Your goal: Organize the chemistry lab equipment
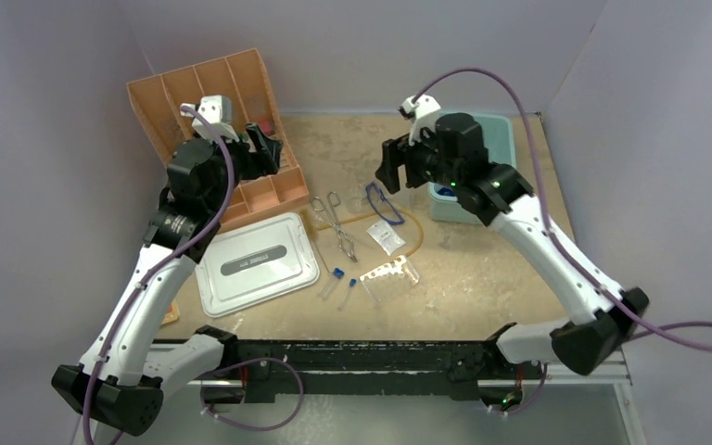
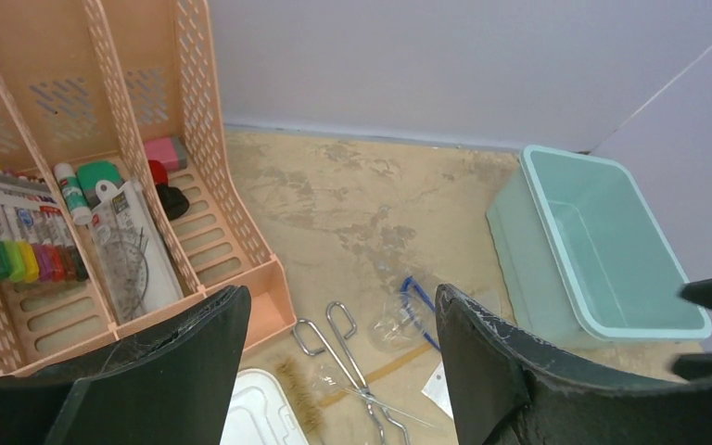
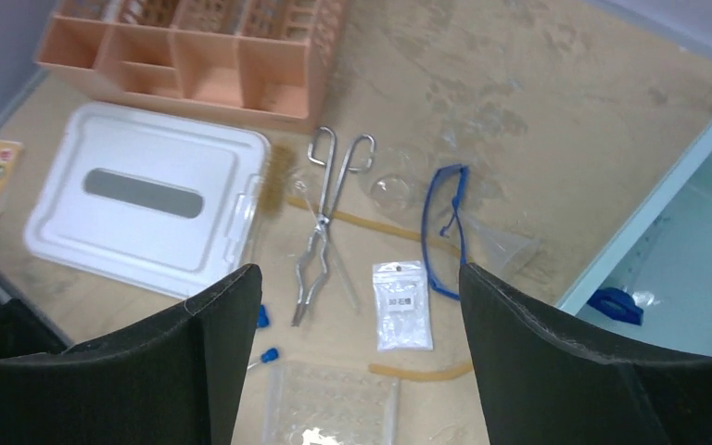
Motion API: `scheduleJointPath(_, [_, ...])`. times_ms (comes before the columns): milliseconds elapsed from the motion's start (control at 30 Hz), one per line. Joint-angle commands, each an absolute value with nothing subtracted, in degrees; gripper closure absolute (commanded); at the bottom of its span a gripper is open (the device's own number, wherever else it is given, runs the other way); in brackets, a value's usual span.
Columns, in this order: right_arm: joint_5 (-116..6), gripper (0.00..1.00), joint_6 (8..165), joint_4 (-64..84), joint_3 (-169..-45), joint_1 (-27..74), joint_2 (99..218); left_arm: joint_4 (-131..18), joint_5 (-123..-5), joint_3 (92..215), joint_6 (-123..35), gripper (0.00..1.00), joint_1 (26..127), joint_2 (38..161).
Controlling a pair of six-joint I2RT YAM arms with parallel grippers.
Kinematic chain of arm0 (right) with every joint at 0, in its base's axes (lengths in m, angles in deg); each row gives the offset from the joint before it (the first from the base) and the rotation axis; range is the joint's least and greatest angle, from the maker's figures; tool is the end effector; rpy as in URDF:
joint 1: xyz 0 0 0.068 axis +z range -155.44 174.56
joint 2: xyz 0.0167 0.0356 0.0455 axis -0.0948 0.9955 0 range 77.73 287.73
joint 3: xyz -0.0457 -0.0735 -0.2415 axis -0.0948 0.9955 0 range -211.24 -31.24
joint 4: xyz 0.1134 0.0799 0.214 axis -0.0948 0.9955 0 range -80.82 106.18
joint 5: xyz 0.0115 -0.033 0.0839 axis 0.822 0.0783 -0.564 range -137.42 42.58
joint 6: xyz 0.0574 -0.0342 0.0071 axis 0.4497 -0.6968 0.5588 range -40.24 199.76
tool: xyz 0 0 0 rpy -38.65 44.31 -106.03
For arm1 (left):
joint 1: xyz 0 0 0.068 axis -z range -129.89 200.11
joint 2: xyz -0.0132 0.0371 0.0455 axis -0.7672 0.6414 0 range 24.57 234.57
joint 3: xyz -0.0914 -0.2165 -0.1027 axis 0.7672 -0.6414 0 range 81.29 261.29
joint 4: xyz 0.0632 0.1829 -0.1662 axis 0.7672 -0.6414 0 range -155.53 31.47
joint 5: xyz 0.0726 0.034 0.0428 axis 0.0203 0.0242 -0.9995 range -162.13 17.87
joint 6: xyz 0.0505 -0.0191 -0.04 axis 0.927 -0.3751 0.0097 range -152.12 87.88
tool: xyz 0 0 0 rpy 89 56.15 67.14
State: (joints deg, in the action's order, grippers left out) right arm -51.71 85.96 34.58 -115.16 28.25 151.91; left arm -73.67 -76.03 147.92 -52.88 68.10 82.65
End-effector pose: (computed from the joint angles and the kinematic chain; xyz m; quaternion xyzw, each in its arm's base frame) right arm 0.2473 0.1695 0.4162 -0.2112 0.7681 0.2340 0.5574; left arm 0.2319 -0.0714 0.4033 -0.0407 0.7454 -0.1966 0.6357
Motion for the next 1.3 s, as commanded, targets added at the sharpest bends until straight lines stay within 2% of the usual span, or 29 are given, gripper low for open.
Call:
scheduleJointPath(0, [-46.6, 0.06, 88.7, 32.4, -114.9, 28.2, 161.1, -71.4, -80.1, 146.5, -58.0, 0.28, 67.7, 83.2])
scheduleJointPath(67, [-47.3, 0.02, 91.1, 31.0, -115.9, 28.4, 165.9, -71.0, -81.1, 145.3, -60.1, 0.28, 67.7, 83.5])
scheduleJointPath(233, [-48.8, 0.01, 93.0, 31.6, -122.5, 30.0, 177.7, -70.6, -83.0, 143.1, -64.1, 0.28, 67.7, 84.7])
scheduleJointPath(500, [-43.3, 0.03, 93.2, 33.0, -130.3, 31.2, 191.1, -70.6, -84.4, 142.7, -65.4, 0.28, 67.7, 87.2])
scheduleJointPath(667, [-41.0, 0.19, 92.1, 34.2, -134.9, 31.2, 197.3, -70.5, -84.7, 143.6, -64.8, 0.28, 67.7, 89.0])
scheduleJointPath(933, [-41.3, 0.21, 89.4, 36.1, -139.8, 31.3, 203.9, -70.6, -84.9, 145.0, -63.6, 0.28, 67.7, 91.1])
scheduleJointPath(1133, [-41.9, 0.49, 88.4, 37.5, -141.6, 31.3, 205.1, -70.7, -85.4, 145.1, -63.4, 0.29, 67.7, 91.5])
scheduleJointPath(1267, [-41.7, 0.54, 88.3, 39.2, -143.5, 31.3, 203.7, -70.3, -85.5, 145.1, -63.5, 0.28, 67.7, 91.8])
